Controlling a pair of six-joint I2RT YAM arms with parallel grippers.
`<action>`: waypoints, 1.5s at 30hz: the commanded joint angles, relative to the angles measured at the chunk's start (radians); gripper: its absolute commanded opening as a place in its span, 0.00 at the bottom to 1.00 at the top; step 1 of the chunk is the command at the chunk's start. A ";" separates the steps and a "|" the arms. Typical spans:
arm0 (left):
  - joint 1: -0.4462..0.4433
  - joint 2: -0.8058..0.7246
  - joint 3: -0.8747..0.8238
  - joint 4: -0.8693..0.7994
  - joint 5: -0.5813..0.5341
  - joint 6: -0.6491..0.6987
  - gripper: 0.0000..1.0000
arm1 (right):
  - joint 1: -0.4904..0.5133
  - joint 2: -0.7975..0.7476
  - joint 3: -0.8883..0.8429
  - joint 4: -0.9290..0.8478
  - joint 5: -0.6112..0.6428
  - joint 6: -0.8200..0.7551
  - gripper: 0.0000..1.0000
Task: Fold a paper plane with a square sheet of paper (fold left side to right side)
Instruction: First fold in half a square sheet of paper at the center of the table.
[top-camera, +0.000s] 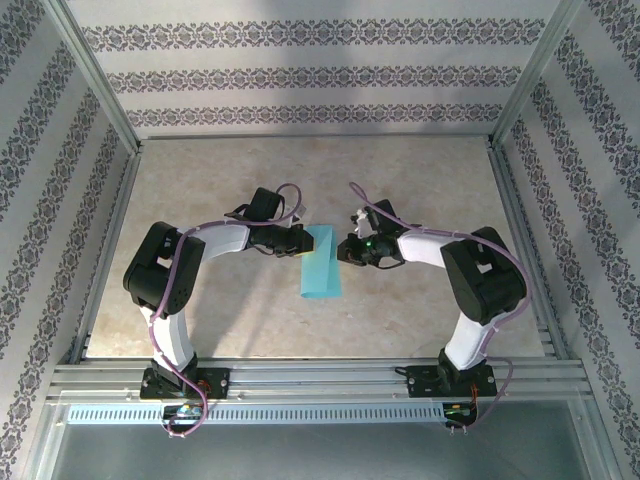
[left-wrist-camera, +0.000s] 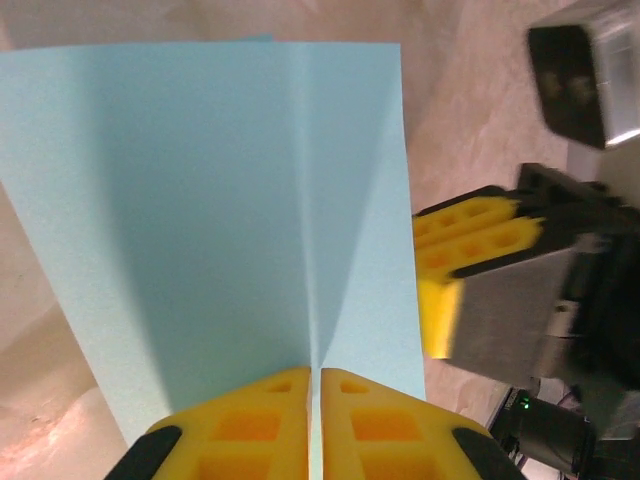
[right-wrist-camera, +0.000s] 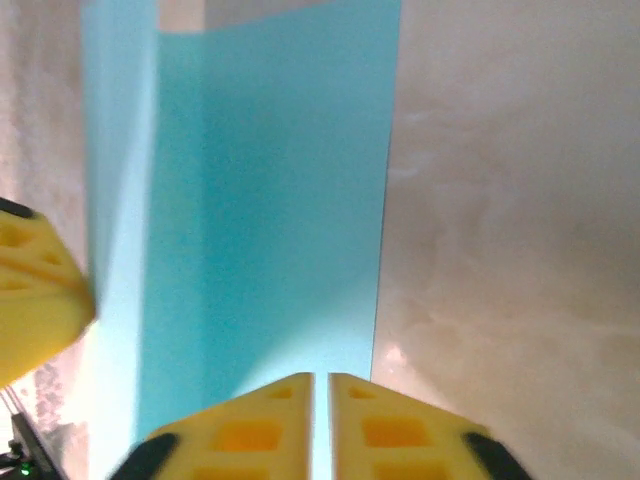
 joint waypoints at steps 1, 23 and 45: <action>-0.014 0.013 0.027 -0.033 -0.011 0.021 0.11 | -0.035 -0.070 -0.035 0.026 -0.023 0.002 0.26; -0.016 0.015 0.018 -0.005 -0.019 -0.008 0.10 | 0.026 0.028 -0.156 0.480 -0.230 0.321 0.39; -0.012 -0.171 -0.018 -0.200 -0.223 0.081 0.43 | 0.045 0.001 -0.054 0.156 -0.041 0.127 0.00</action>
